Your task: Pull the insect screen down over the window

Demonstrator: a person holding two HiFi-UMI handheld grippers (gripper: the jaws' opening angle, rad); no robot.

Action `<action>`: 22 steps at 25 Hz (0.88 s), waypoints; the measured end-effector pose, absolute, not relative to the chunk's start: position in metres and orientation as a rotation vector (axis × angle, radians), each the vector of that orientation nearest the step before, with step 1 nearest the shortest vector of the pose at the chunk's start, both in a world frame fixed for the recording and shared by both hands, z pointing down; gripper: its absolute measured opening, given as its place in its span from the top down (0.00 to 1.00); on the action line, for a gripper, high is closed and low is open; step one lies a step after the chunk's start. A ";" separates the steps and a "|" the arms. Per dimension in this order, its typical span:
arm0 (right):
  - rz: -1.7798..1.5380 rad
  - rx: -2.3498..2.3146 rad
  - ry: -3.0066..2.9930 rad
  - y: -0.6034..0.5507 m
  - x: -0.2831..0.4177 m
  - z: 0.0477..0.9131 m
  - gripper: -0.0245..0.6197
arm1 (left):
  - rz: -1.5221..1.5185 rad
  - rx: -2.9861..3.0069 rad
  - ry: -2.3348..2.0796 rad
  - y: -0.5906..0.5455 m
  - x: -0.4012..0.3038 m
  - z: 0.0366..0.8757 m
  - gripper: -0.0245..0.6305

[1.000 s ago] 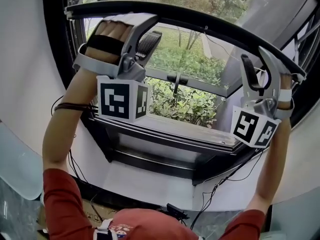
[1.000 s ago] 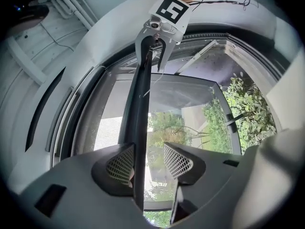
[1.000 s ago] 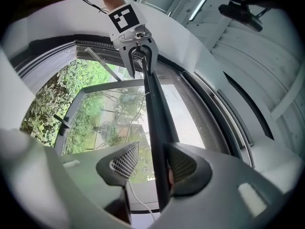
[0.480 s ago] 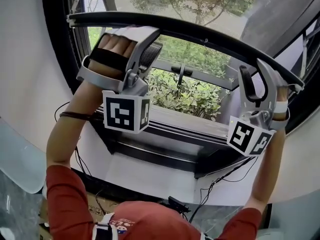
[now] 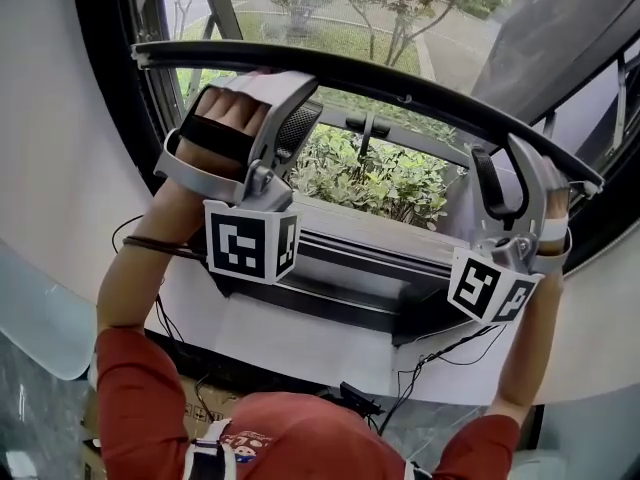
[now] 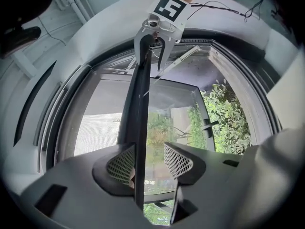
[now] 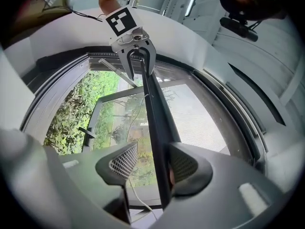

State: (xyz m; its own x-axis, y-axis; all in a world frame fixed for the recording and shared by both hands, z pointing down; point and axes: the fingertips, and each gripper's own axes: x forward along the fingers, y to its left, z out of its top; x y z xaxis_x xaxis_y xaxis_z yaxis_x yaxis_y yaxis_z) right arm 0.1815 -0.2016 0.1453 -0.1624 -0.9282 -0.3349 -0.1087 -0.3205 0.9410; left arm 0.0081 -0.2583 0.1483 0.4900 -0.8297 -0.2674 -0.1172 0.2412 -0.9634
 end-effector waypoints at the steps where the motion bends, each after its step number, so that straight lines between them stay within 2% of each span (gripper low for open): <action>1: -1.553 1.424 -1.233 -0.201 0.182 0.146 0.64 | -0.616 -1.258 0.960 -0.258 0.008 0.149 0.68; 22: -1.451 1.393 -1.346 -0.196 0.178 0.229 0.64 | -0.741 -1.357 0.890 -0.253 0.005 0.236 0.68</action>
State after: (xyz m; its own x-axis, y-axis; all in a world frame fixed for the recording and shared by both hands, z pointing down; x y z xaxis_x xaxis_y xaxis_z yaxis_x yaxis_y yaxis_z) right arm 0.1782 -0.1957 0.2288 -0.1708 -0.9563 -0.2374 -0.1644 -0.2099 0.9638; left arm 0.0054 -0.2528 0.2361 0.4890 -0.8660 -0.1047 -0.0536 0.0900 -0.9945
